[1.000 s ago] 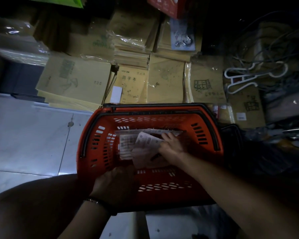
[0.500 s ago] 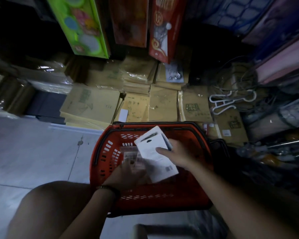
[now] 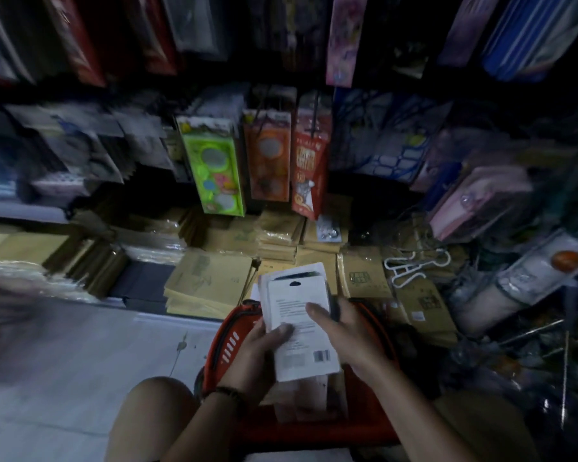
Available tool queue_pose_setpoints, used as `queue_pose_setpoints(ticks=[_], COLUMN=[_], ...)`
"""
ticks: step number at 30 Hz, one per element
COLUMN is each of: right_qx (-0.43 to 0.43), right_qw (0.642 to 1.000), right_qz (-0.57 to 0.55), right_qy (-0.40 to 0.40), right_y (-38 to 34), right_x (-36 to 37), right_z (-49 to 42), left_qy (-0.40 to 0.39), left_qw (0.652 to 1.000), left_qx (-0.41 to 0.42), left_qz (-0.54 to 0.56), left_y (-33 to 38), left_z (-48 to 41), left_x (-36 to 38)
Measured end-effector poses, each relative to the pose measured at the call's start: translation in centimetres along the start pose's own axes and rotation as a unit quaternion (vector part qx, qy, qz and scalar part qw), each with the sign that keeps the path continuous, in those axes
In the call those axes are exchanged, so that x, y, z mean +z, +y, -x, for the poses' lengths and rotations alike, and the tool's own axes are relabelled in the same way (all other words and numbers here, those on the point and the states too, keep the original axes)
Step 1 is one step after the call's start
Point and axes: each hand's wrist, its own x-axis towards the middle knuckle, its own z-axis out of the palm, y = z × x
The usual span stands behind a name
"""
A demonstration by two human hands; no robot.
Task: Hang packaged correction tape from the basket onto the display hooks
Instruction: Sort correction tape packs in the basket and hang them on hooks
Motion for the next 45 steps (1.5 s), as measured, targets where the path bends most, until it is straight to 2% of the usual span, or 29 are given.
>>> queue_pose_setpoints(ticks=[2, 4, 6, 9, 12, 16, 19, 21, 24, 26, 28, 33, 35, 38, 40, 45], right_qx=[-0.030, -0.095, -0.156, -0.184, -0.197, -0.258, -0.305, -0.325, -0.362, -0.369, -0.366, -0.374, -0.396, -0.433, -0.450, -0.510], right_qw=[0.995, 0.980, 0.970, 0.976, 0.972, 0.932, 0.896, 0.886, 0.882, 0.873, 0.864, 0.866, 0.847, 0.799, 0.785, 0.720], right_qz=[0.050, 0.107, 0.131, 0.090, 0.024, 0.024, 0.153, 0.215, 0.273, 0.309, 0.340, 0.329, 0.352, 0.417, 0.426, 0.469], right_qy=[0.078, 0.137, 0.131, 0.076, 0.123, 0.252, 0.285, 0.252, 0.126, 0.076, 0.066, 0.041, 0.034, -0.002, -0.014, 0.018], right_y=[-1.5, -2.5, -4.0, -6.1, -8.5, -12.2, -14.7, -16.2, -17.6, -18.0, -18.8, -22.4, -24.2, -27.1, -29.0, -33.8], right_x=[0.2, 0.3, 0.4, 0.4, -0.1, -2.5, -3.1, -2.2, -0.6, -0.4, -0.7, -2.8, -4.1, -6.0, -7.0, -8.5], right_z=[1.1, 1.8, 2.9, 4.3, 4.6, 4.8, 5.2, 5.7, 7.8, 8.5, 8.7, 8.9, 9.1, 9.3, 9.3, 8.6], left_qy=[0.021, 0.059, 0.091, 0.128, 0.161, 0.175, 0.143, 0.114, 0.084, 0.081, 0.079, 0.068, 0.060, 0.050, 0.032, -0.027], left_qw=[0.999, 0.996, 0.991, 0.984, 0.974, 0.969, 0.971, 0.973, 0.973, 0.971, 0.969, 0.963, 0.962, 0.961, 0.958, 0.943], left_qx=[0.031, 0.061, 0.095, 0.128, 0.157, 0.175, 0.191, 0.198, 0.212, 0.226, 0.236, 0.253, 0.256, 0.262, 0.277, 0.312], left_qz=[-0.002, -0.002, 0.009, 0.007, -0.029, -0.003, 0.027, 0.032, 0.027, 0.006, -0.010, -0.056, -0.072, -0.069, -0.071, -0.115], left_y=[1.3, 2.4, 3.7, 6.0, 8.4, 10.2, 11.4, 12.3, 13.6, 14.5, 15.4, 17.8, 19.1, 21.6, 23.7, 28.7], left_z=[1.2, 2.0, 2.9, 4.1, 5.8, 7.1, 7.6, 8.0, 8.6, 9.3, 9.7, 9.6, 9.8, 10.1, 10.4, 11.8], left_x=[1.4, 2.8, 4.3, 6.3, 7.9, 8.8, 10.0, 11.2, 13.0, 13.8, 14.2, 14.6, 14.7, 14.8, 15.3, 17.6])
